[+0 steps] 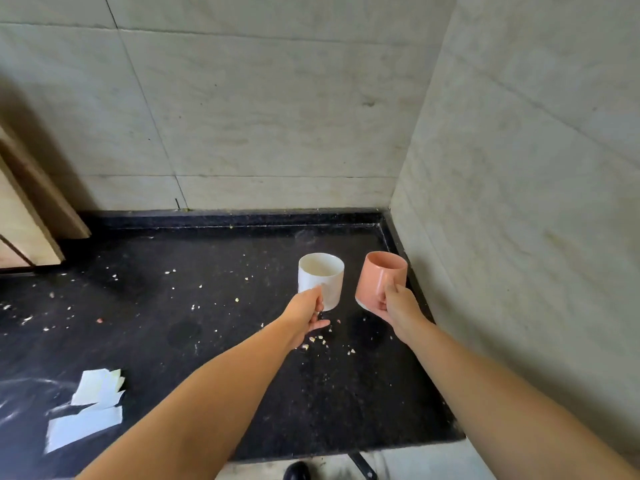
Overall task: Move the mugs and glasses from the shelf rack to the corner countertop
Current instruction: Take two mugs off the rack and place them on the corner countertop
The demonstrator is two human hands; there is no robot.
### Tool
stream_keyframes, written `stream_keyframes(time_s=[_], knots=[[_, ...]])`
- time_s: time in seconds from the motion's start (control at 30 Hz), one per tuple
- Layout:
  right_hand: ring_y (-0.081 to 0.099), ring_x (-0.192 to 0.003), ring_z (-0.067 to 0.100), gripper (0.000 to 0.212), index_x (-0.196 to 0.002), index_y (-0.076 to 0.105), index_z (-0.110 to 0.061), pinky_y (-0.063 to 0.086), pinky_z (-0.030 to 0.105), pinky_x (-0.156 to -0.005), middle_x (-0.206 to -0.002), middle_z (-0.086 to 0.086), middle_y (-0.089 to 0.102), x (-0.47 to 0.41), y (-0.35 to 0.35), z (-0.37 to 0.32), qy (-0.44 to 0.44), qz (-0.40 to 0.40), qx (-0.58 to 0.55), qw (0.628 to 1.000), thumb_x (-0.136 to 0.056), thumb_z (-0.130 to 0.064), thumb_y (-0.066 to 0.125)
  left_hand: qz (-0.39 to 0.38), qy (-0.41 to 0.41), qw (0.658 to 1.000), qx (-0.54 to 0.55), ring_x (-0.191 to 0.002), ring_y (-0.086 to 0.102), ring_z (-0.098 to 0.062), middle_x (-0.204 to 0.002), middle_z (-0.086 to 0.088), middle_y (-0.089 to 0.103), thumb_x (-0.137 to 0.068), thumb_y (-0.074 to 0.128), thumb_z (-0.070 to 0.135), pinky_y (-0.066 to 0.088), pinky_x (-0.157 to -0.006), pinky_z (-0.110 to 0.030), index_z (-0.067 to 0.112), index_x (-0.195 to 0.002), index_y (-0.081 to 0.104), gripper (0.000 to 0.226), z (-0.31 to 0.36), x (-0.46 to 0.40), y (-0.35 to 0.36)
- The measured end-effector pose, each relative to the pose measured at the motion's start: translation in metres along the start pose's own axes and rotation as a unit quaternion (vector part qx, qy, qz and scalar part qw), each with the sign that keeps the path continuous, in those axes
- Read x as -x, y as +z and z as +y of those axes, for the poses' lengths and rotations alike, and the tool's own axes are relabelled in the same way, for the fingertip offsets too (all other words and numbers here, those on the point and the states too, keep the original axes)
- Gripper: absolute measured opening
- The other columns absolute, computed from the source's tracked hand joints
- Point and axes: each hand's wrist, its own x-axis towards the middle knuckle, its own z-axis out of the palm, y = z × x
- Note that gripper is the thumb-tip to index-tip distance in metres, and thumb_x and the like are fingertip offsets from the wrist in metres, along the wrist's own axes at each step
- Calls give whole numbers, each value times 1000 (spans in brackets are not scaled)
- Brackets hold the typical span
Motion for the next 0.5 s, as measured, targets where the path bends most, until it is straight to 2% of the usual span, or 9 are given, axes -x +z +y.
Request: stream_keyframes(time_s=[0.07, 0.13, 0.27, 0.3, 0.4, 0.5], knots=[[52, -121, 28, 58, -151, 20, -21, 52, 38, -94, -142, 12, 45, -26, 8, -6, -3, 6, 3, 1000, -100, -45, 32, -3, -7, 1000, 1, -51, 28, -11, -60, 2, 36, -92, 38, 22, 54, -69, -30, 14, -64, 44, 29, 14, -25, 2], [52, -120, 28, 59, -151, 20, -23, 51, 42, -98, -141, 11, 45, -51, 16, -10, 2, 13, 9, 1000, -99, -49, 31, -1, -16, 1000, 9, -52, 30, -12, -60, 1, 36, -94, 38, 24, 54, -71, -31, 14, -64, 44, 33, 23, -51, 5], [55, -116, 25, 60, -149, 25, -21, 52, 30, -84, -137, 9, 50, -95, 27, -20, -3, 30, 33, 999, -98, -52, 28, 7, -30, 999, 23, -51, 33, -12, -59, 1, 37, -99, 38, 34, 54, -79, -35, 15, -65, 46, 40, 38, -95, 13], [55, -115, 24, 60, -149, 26, -21, 52, 28, -82, -136, 9, 51, -106, 30, -23, -3, 33, 34, 999, -98, -53, 27, 10, -32, 999, 23, -51, 35, -11, -59, 2, 37, -99, 38, 36, 54, -77, -34, 15, -64, 46, 41, 41, -106, 15], [56, -110, 22, 62, -149, 24, -21, 54, 34, -89, -135, 8, 51, -133, 37, -30, -8, 40, 39, 998, -98, -55, 26, 18, -31, 999, 20, -53, 38, -11, -61, 2, 38, -98, 41, 39, 51, -65, -29, 16, -66, 47, 40, 51, -131, 21], [55, -92, 16, 60, -149, 25, -21, 55, 25, -73, -129, 6, 51, -157, 42, -37, -13, 37, 15, 999, -99, -52, 27, 14, -33, 999, 16, -53, 39, -12, -61, 2, 38, -97, 42, 40, 51, -63, -27, 17, -65, 48, 40, 59, -156, 30]])
